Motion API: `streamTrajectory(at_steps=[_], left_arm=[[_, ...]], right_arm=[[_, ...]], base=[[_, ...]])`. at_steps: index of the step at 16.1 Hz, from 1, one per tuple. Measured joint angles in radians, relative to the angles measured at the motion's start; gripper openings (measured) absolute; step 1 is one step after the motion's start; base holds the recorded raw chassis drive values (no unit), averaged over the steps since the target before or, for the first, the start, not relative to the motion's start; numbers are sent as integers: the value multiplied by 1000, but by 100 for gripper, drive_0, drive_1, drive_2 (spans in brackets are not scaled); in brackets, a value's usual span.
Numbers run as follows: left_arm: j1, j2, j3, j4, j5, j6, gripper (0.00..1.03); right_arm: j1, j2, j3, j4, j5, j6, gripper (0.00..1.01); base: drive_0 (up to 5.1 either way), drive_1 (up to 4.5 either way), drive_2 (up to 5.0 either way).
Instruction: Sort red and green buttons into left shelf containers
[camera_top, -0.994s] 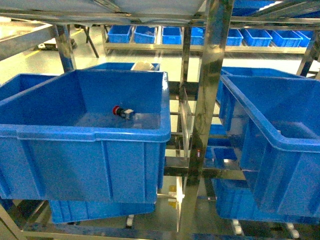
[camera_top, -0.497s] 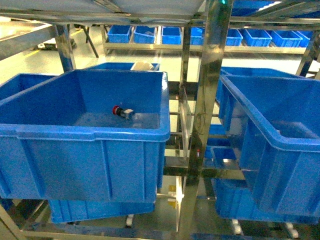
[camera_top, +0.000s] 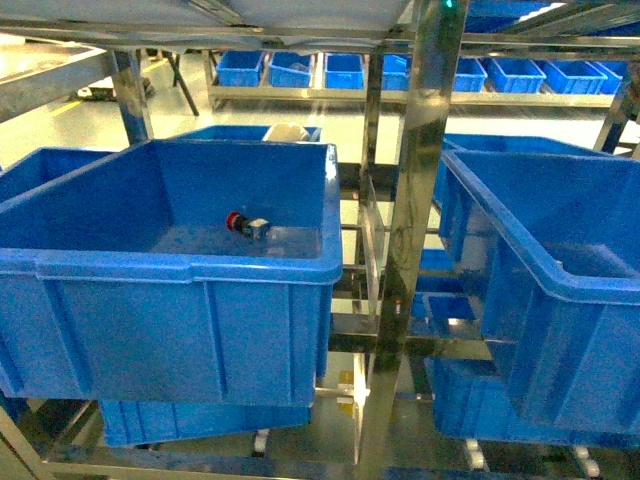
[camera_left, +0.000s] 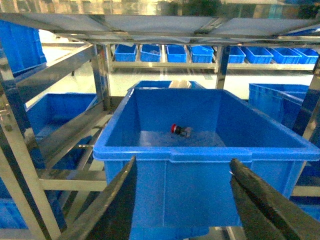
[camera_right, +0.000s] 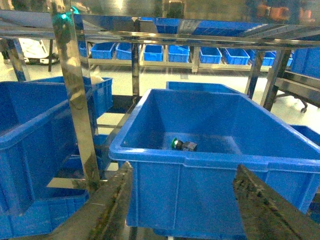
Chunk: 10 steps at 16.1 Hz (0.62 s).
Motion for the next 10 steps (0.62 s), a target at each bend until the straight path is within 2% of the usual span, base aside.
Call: streamTrajectory(at_steps=[3, 4, 6, 8, 9, 10], left_arm=[[0, 0, 0, -2, 0, 0, 98], [0, 0, 0, -2, 0, 2, 97], [0, 0, 0, -2, 0, 2, 74], [0, 0, 0, -2, 0, 2, 44], [0, 0, 0, -2, 0, 0, 33], [0, 0, 0, -2, 0, 2, 45]], right_arm=[[0, 0, 0, 0, 0, 0, 98], [0, 0, 0, 0, 0, 3, 96], [0, 0, 0, 0, 0, 3, 69], [0, 0, 0, 0, 0, 3, 40], [0, 0, 0, 0, 0, 1, 30], [0, 0, 0, 0, 0, 3, 41]], base=[[0, 0, 0], [0, 0, 0], [0, 0, 0], [0, 0, 0], [0, 0, 0], [0, 0, 0]])
